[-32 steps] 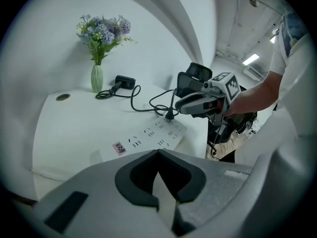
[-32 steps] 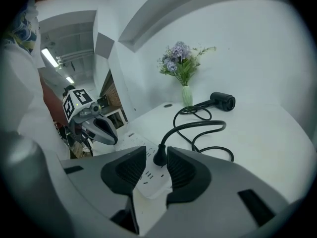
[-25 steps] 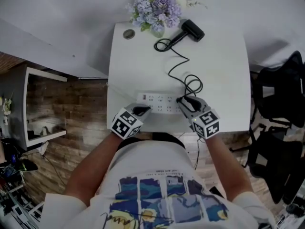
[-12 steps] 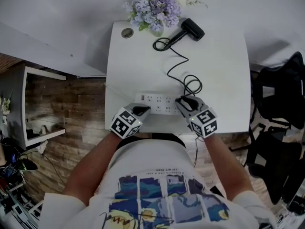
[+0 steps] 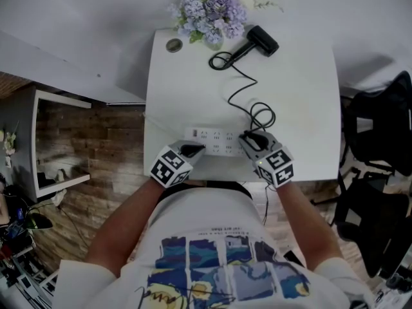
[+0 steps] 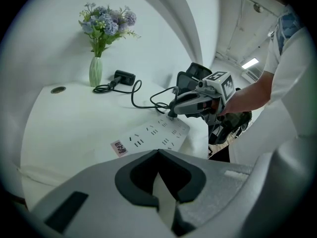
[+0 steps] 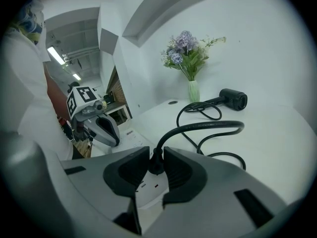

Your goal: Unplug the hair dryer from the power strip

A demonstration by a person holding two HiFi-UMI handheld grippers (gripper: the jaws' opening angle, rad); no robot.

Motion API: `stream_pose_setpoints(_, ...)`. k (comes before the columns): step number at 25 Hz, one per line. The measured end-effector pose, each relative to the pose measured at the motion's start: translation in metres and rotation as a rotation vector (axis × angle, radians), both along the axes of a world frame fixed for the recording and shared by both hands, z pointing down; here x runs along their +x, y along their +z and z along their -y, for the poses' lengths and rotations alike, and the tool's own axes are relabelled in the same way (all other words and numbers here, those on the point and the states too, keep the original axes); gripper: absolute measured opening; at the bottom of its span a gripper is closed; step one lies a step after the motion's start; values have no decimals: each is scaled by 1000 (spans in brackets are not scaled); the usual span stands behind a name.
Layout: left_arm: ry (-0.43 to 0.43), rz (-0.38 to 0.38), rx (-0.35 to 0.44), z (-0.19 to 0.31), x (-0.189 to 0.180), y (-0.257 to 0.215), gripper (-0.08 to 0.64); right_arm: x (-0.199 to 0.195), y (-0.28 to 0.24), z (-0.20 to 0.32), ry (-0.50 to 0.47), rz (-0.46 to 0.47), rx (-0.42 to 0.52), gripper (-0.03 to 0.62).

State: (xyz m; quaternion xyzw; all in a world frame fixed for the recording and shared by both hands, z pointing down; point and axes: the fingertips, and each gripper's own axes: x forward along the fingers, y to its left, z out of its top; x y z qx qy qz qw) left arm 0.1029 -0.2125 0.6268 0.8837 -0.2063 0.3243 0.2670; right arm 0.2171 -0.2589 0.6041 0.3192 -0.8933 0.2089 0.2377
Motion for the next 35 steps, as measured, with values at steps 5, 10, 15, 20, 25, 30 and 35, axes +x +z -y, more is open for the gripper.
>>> stream_pose_setpoints(5, 9, -1, -6, 1, 0, 0, 0, -2, -4, -1, -14, -15, 8, 80)
stream_pose_setpoints(10, 4, -5, -15, 1, 0, -1, 0, -2, -6, -2, -12, -23, 22, 72)
stream_pose_setpoints(15, 6, -13, -21, 1, 0, 0, 0, -1, -6, -3, -17, -57, 38, 64)
stream_pose_setpoints(20, 5, -25, -49, 2, 0, 0, 0, -1, -7, -4, -11, -72, 51, 60)
stream_pose_setpoints(25, 10, -15, -65, 2, 0, 2, 0, -1, -7, -3, -9, -78, 59, 57)
stream_pose_setpoints(30, 1, -15, -73, 2, 0, 1, 0, -3, -21, -3, 3, -58, 96, 56)
stream_pose_setpoints(35, -6, -20, -75, 3, 0, 0, 0, -4, -60, 18, 19, -24, 169, 58)
